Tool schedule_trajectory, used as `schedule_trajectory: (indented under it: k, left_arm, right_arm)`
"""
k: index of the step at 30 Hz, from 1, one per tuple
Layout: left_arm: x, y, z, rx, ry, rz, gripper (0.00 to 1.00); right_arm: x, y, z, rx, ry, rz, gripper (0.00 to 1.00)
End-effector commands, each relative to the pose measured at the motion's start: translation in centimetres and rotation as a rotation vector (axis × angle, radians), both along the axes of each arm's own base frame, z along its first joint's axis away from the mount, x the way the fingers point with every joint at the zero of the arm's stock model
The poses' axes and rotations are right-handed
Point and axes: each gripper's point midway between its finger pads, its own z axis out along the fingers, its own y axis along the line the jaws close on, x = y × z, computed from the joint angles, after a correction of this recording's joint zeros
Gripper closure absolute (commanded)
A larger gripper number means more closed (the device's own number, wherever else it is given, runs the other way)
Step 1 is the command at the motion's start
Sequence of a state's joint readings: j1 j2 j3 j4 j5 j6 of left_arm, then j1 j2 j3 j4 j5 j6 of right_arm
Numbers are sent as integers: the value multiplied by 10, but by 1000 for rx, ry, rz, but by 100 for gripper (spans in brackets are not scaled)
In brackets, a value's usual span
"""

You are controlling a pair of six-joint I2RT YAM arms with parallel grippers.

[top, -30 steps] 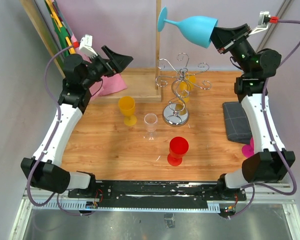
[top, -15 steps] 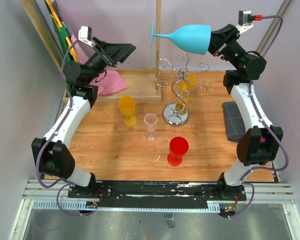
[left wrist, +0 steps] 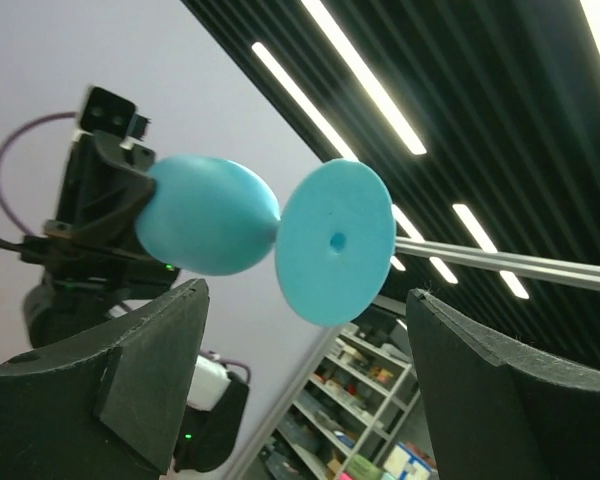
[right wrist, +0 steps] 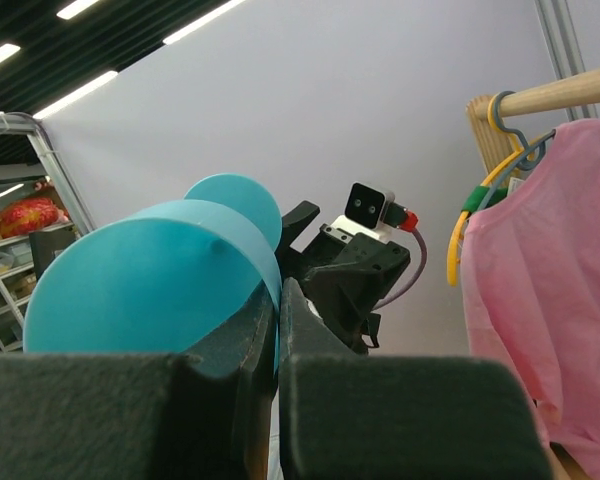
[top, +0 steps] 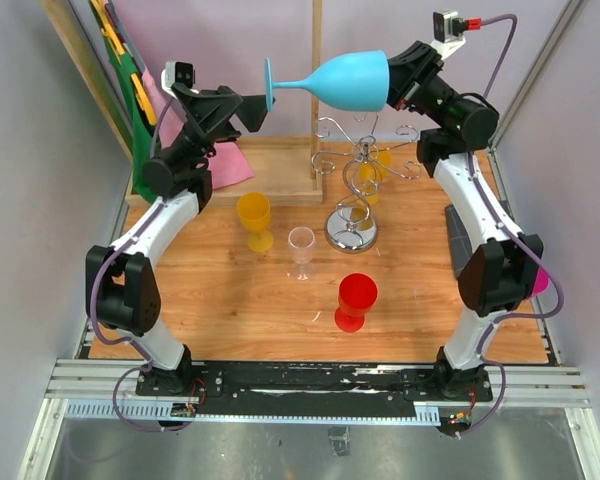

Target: Place the wine glass upside down on the wine glass rack

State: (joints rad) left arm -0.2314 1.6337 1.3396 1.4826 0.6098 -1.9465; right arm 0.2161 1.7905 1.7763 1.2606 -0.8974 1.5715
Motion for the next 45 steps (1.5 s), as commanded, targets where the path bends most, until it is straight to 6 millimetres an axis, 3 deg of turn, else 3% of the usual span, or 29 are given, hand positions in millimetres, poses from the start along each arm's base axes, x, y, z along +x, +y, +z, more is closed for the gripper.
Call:
schedule_trajectory:
  k: [1,6,12,15,25,29,35,38,41,45]
  left_arm:
    - [-32,8,12,-87,-68,-101,18]
    - [-42,10,16,-125,-69,-169,22]
    - [-47,14,21,-153,-73,-203,34]
    - [-49,16,22,-169,-87,-203,44]
    - [-53,21,21,-192,-94,-209,45]
    - [-55,22,23,-200,-102,-207,50]
    - [-59,25,28,-215,-113,-206,66]
    - [-61,26,30,-218,-118,-208,63]
    - [-63,27,32,-223,-121,-210,67]
    - [-66,28,34,-222,-132,-209,83]
  right_arm:
    - [-15,16,10,16,-63,62,99]
    - [-5,31,6,-1,-50,92,99]
    - [-3,39,4,2,-42,112,99]
    - [-2,39,3,0,-40,109,99]
    - [6,30,7,33,-35,89,99]
    - [8,27,7,54,-27,98,99]
    - [11,26,7,66,-20,98,99]
    - [12,27,6,63,-21,102,99]
    - [14,27,4,64,-14,102,99]
    - [16,28,1,64,-4,101,99]
